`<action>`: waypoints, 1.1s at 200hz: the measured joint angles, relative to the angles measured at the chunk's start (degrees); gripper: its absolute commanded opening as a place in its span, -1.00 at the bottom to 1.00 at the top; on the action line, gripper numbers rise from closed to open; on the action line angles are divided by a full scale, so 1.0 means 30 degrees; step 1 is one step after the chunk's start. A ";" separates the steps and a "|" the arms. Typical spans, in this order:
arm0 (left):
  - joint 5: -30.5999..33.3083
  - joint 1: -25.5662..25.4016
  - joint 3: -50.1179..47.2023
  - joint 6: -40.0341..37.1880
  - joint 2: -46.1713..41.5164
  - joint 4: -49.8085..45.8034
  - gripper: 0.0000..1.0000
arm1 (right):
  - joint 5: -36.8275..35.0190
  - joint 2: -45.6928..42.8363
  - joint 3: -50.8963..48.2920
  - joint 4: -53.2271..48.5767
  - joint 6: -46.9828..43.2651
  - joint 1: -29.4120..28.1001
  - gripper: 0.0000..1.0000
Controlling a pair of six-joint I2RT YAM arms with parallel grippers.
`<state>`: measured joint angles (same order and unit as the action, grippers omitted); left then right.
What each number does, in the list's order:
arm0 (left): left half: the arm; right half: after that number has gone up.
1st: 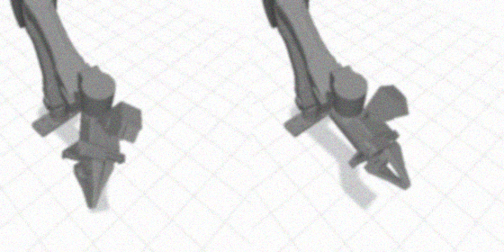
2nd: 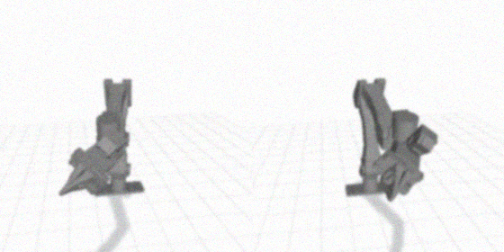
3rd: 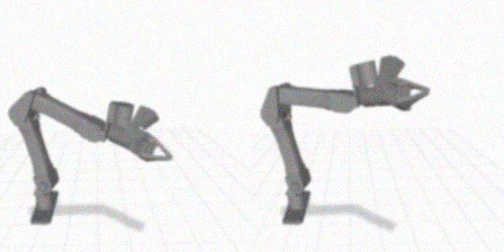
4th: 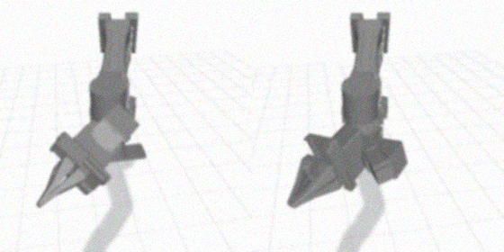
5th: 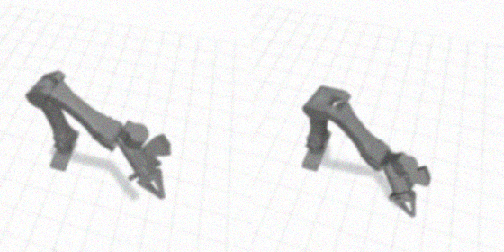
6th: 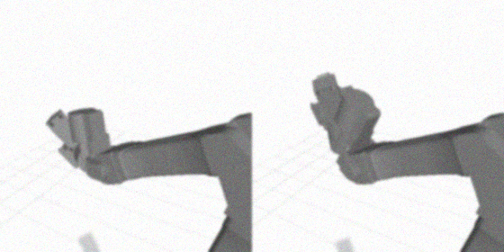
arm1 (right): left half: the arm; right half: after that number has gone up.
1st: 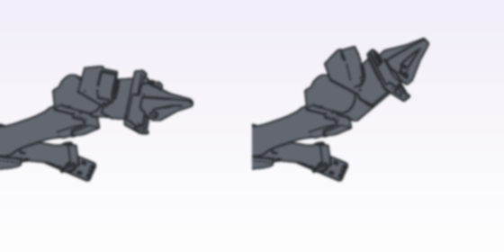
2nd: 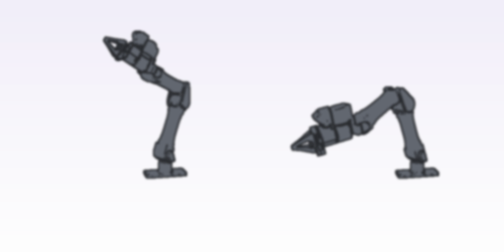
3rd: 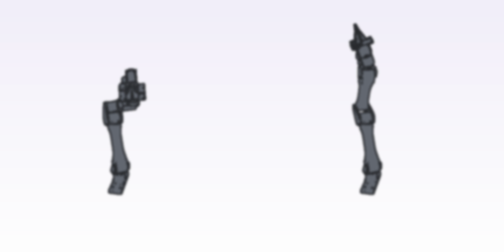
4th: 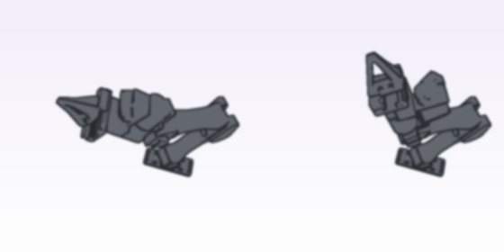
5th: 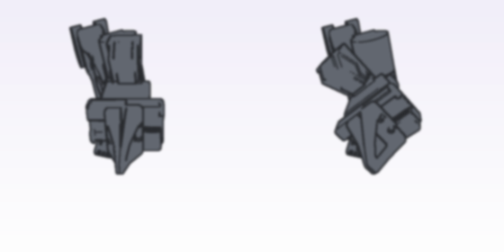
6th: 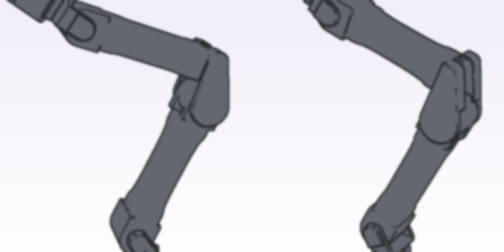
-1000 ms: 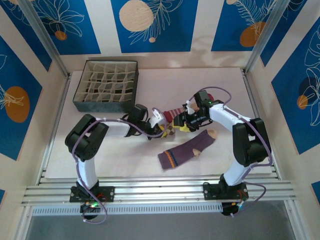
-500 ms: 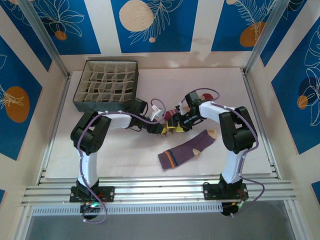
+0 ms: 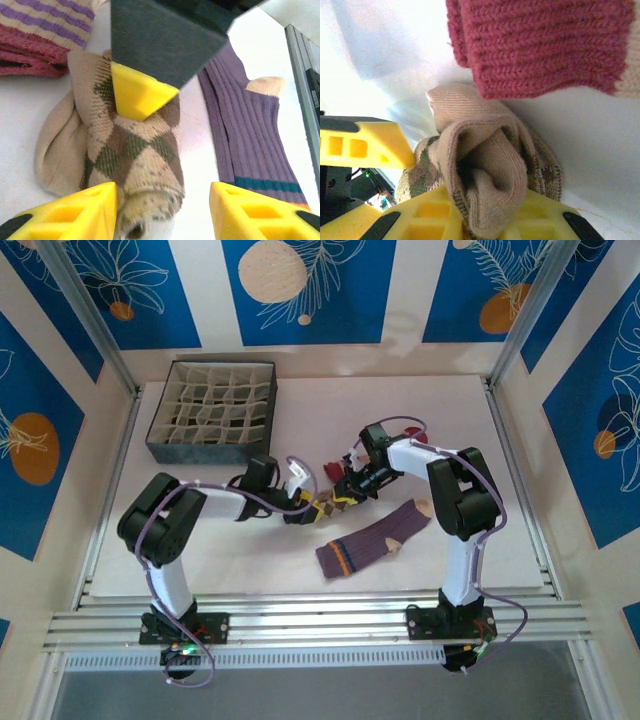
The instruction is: Roll the socks
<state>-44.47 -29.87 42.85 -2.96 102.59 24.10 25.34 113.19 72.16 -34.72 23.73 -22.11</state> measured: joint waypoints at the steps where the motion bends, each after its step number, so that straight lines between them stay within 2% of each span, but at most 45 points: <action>1: 0.0029 0.0000 -0.0073 -0.0007 -0.0036 0.0109 0.05 | -0.0015 0.0000 0.0007 -0.0015 0.0000 -0.0015 -0.67; 34: 0.1341 -0.0058 -0.2922 -0.0889 -0.1545 0.3949 0.24 | -0.0488 0.0102 0.0466 -0.0576 0.0000 -0.0306 -0.68; 57: 0.3075 -0.0510 -0.4568 -0.2433 -0.2237 0.6324 0.33 | -0.0816 0.0240 0.0860 -0.1027 0.0000 -0.0561 -0.68; 86: 0.4714 -0.1333 -0.4765 -0.4517 -0.2302 0.7147 0.37 | -0.1042 0.0430 0.1282 -0.1537 -0.0007 -0.0758 -0.69; 113: 0.5289 -0.1668 -0.4328 -0.5610 -0.2004 0.7264 0.45 | -0.1173 0.0576 0.1566 -0.2011 0.0000 -0.0801 -0.69; 172: 0.5523 -0.2280 -0.4058 -0.6142 0.0219 0.8306 0.44 | -0.1180 0.1173 0.2470 -0.3016 -0.0007 -0.1027 -0.69; 189: 0.5603 -0.2295 -0.4044 -0.6076 0.0918 0.8969 0.28 | -0.1166 0.1319 0.2688 -0.3279 -0.0015 -0.1195 -0.68; 199: 0.5654 -0.2302 -0.4044 -0.5960 0.1202 0.9202 0.05 | -0.1158 0.1362 0.2747 -0.3359 -0.0015 -0.1304 -0.66; 205: 0.5697 -0.2302 -0.4044 -0.5960 0.1319 0.9391 -0.13 | -0.1166 0.1370 0.2769 -0.3410 -0.0029 -0.1377 -0.64; 211: 0.5719 -0.2302 -0.4044 -0.5923 0.1384 0.9559 -0.41 | -0.1173 0.1370 0.2783 -0.3475 -0.0095 -0.1421 -0.61; 220: 0.5690 -0.2266 -0.4051 -0.5705 0.1486 0.9828 -0.93 | -0.1188 0.1370 0.2783 -0.3555 -0.0095 -0.1494 -0.48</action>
<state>-27.40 -36.67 30.70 -20.08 107.04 53.58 21.78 117.30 80.51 -45.39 23.44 -26.59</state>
